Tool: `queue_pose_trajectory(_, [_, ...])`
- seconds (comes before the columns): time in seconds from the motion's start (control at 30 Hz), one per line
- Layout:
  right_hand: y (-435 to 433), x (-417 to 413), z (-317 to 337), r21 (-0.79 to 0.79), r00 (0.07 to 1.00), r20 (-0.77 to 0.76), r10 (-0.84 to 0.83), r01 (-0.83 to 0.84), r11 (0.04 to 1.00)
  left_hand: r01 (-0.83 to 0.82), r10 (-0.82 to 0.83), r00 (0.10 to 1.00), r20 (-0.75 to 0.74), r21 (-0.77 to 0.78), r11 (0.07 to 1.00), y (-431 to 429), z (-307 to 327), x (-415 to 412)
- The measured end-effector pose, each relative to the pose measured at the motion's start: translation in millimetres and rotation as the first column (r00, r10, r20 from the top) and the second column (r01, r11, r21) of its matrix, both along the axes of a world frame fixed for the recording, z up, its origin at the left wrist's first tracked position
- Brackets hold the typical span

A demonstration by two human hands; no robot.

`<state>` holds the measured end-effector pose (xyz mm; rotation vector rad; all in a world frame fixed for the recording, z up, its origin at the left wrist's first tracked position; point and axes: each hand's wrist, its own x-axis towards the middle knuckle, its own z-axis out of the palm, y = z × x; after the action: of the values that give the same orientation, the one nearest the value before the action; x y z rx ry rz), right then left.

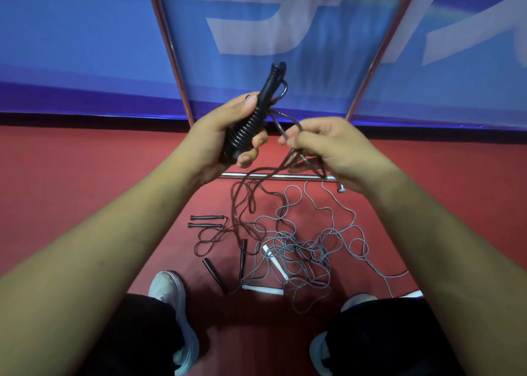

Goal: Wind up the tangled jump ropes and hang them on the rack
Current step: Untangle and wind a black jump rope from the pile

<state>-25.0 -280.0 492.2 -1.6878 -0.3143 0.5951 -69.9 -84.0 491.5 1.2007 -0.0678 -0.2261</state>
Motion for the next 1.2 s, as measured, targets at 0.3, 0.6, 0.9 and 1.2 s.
queue_pose_trajectory(0.3, [-3,4,-4,0.010,0.988,-0.136,-0.070,0.072,0.997,-0.189,0.156,0.975,-0.156,-0.222,0.957,12,2,5])
queue_pose_trajectory(0.6, [11,-3,-2,0.170,0.932,-0.357,-0.059,0.127,0.977,-0.239,0.198,0.964,-0.178,-0.253,0.938,11,-1,8])
queue_pose_trajectory(0.9, [10,2,-7,-0.183,0.996,0.057,-0.066,0.075,0.980,-0.413,0.406,0.905,-0.125,-0.034,0.910,36,-4,17])
queue_pose_trajectory(1.2, [-11,7,-1,-0.533,0.891,0.384,0.242,0.000,0.846,-0.553,0.559,0.819,-0.133,0.080,0.829,48,-7,20])
